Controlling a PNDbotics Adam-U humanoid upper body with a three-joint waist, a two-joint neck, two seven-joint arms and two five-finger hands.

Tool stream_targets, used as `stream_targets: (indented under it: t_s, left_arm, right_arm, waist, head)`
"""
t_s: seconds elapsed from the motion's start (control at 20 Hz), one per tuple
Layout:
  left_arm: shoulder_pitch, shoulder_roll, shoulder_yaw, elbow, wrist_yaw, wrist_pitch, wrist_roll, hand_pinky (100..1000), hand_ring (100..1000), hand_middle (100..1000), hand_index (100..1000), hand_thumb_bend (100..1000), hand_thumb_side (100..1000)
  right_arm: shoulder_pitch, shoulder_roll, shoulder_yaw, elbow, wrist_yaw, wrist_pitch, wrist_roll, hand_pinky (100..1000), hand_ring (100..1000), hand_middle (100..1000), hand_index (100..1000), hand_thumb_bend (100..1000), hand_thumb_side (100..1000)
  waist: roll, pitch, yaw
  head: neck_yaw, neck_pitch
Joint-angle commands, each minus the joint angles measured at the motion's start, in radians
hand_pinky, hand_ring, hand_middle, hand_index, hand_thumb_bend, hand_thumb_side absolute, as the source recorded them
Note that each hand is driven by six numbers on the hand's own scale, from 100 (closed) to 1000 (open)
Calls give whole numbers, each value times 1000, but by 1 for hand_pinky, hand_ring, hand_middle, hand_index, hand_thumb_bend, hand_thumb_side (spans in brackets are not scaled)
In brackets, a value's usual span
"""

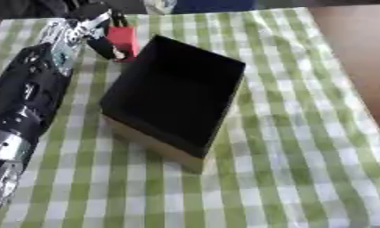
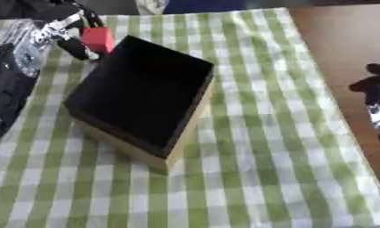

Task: Pick up objects on the table and place them in the box.

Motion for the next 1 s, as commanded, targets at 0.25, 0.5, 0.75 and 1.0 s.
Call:
stream_targets:
  t_s: [0.25,0.5,0.75,1.0]
  left_arm:
    - [-40,55,-21,-109,83,-42,-28,739,511,477,734,400,123]
    - [-34,75,-65,-222,166,-79,-67,736,507,474,732,411,140]
    - [-19,98,-136,-346,250,-123,-116,735,514,480,738,419,149]
    - [2,135,-217,-481,329,-180,-155,736,520,484,742,420,149]
  right_arm:
    - [-8,-16,-8,-9,-3,-1,-1,847,717,608,825,100,533]
    - [-6,-18,-8,-8,-4,-2,-2,847,717,608,825,100,532]
    - [-5,-20,-8,-6,-4,-3,-2,847,717,608,824,100,530]
    - [-5,-22,-8,-6,-4,-4,-3,847,717,608,824,100,530]
  waist:
    - [-6,-39,12]
    - [-9,-46,20]
    - [-12,-51,23]
    - [-12,-53,24]
  head:
    - [-5,0]
    - [-9,-2]
    - [-11,-4]
    - [-13,-6]
